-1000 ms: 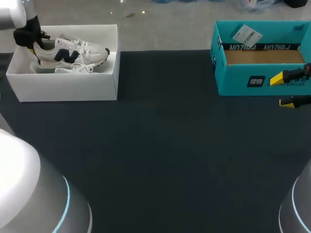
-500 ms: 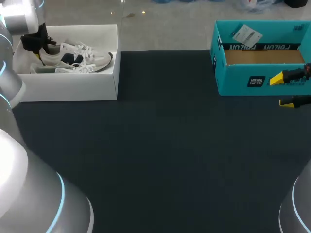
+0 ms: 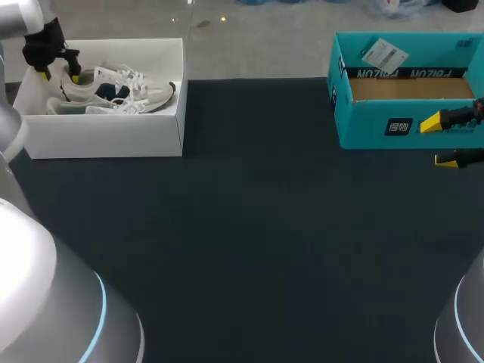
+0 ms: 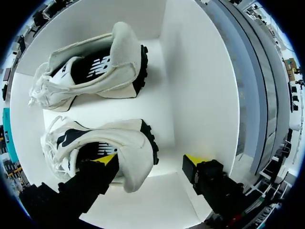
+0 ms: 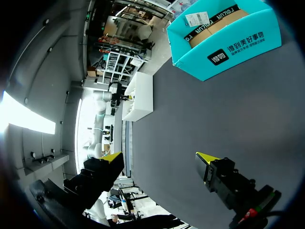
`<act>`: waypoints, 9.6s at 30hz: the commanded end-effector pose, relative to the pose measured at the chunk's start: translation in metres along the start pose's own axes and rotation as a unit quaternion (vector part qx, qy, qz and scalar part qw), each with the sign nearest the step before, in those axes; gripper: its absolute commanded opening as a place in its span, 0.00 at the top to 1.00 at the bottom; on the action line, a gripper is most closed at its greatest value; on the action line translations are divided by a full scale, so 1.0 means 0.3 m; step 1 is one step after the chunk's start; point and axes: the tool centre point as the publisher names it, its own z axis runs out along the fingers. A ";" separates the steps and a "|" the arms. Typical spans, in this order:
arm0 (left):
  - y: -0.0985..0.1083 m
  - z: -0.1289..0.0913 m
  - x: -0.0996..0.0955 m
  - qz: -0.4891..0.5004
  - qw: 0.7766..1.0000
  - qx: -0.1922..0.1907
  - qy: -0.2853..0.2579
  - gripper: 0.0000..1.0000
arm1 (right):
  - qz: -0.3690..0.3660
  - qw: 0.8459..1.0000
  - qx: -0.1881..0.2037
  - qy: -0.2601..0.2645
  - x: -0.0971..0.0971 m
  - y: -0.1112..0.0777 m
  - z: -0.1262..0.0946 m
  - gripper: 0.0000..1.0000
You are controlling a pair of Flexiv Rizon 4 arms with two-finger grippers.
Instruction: Take the shoe out of the shoebox, open the shoe tongue, remove and reinsert the insole, then place the shoe into the shoebox
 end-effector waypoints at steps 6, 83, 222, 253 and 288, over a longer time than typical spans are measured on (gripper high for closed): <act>-0.023 -0.216 -0.023 -0.038 0.999 0.032 0.005 0.00 | 0.000 1.000 0.000 -0.001 0.000 0.000 0.002 0.00; -0.438 -0.185 -0.104 -0.038 0.999 0.035 0.020 0.54 | 0.000 1.000 0.000 -0.001 0.000 0.000 0.002 0.00; -0.545 -0.734 -0.228 -0.106 0.989 -0.007 0.106 1.00 | 0.000 1.000 0.000 -0.001 0.000 0.000 0.002 0.00; -0.931 -0.818 -0.758 -0.162 0.979 -0.051 0.111 1.00 | 0.000 1.000 0.000 -0.001 0.000 0.000 0.002 0.00; -1.015 -0.816 -1.143 -0.074 0.995 -0.029 0.068 1.00 | 0.000 1.000 0.000 -0.001 0.000 0.000 0.002 0.00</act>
